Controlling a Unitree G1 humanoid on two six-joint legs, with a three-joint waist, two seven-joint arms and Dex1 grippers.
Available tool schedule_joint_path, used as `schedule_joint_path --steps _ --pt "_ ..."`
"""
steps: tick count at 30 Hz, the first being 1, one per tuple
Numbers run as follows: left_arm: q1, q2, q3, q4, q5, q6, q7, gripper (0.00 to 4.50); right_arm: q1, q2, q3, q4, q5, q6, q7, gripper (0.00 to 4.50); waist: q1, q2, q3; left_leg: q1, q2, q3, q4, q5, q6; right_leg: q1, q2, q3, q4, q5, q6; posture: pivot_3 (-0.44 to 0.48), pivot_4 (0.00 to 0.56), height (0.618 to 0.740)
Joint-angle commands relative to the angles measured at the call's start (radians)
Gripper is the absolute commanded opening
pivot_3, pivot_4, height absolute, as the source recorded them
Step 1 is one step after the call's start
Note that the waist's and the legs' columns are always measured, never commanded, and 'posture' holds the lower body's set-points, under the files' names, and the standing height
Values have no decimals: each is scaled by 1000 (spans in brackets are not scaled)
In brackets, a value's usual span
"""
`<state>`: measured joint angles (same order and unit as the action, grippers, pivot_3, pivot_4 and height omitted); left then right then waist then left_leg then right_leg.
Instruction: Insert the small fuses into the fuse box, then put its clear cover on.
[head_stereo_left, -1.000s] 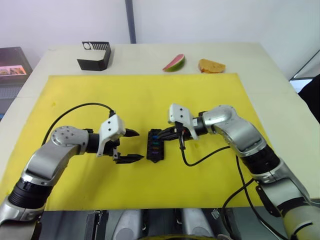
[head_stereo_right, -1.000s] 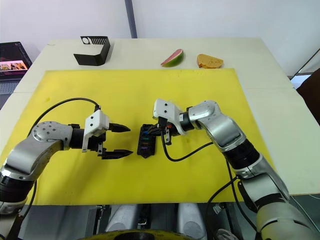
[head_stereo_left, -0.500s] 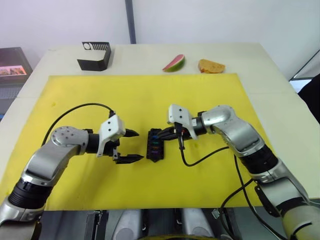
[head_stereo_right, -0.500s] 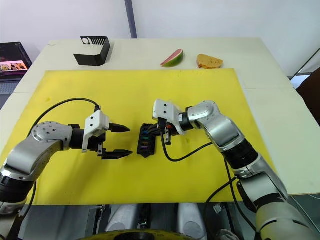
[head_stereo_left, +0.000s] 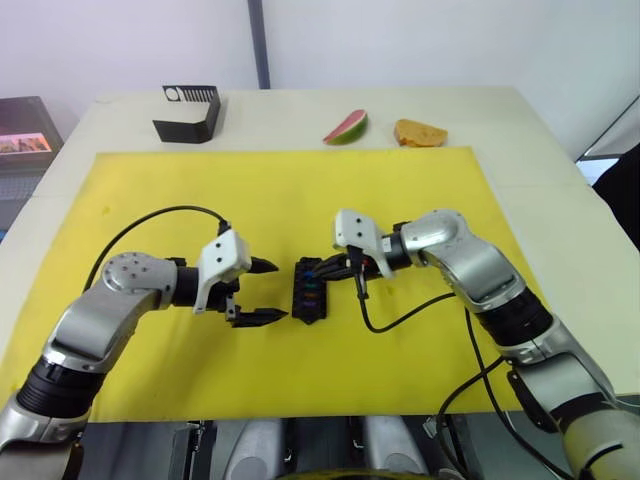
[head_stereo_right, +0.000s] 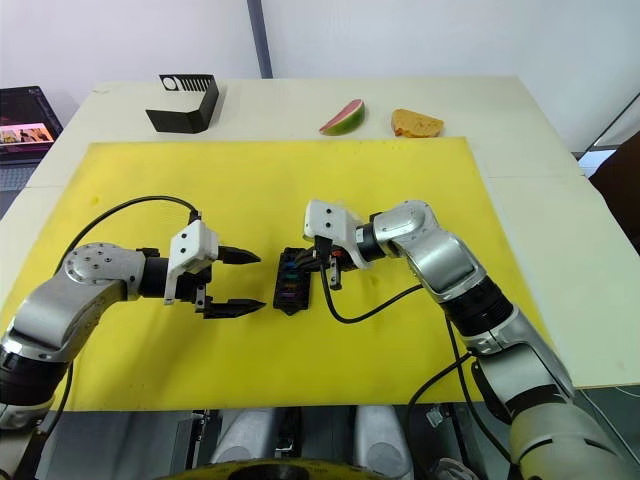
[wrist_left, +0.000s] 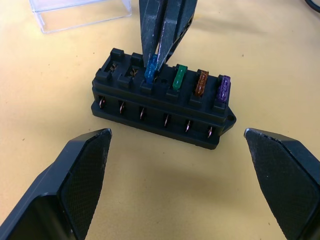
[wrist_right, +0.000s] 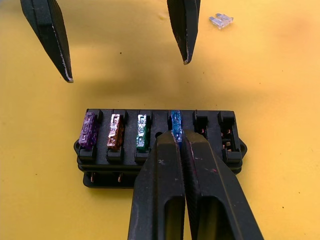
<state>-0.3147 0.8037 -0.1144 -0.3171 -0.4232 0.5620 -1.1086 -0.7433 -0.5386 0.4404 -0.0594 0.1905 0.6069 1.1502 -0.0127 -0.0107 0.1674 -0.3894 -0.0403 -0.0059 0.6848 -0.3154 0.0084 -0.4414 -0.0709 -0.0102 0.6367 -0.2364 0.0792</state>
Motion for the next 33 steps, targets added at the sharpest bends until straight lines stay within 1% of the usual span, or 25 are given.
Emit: schedule_joint_path --steps 1,21,25,33 --pt "-5 6 14 -11 0 -13 0 4477 19 3 25 -9 -12 30 1 0 0 0 0 0 0 0 0 0 0 0 0 0 0 0 0 0 150 740" --pt "-5 7 15 -9 0 -14 0 4477 8 19 6 -24 -5 55 -9 0 -1 0 0 0 0 0 0 0 0 0 0 0 0 0 0 0 150 740" --pt "-5 8 16 -10 -1 -13 1 4500 10 18 8 -28 -7 58 -12 1345 0 0 0 0 0 0 0 0 0 0 0 0 0 0 0 0 150 740" --pt "-6 8 14 -10 -1 -12 -1 4500 10 19 5 -35 -2 64 -13 1345 1 0 0 0 0 0 0 0 0 0 0 0 0 0 0 0 150 740"
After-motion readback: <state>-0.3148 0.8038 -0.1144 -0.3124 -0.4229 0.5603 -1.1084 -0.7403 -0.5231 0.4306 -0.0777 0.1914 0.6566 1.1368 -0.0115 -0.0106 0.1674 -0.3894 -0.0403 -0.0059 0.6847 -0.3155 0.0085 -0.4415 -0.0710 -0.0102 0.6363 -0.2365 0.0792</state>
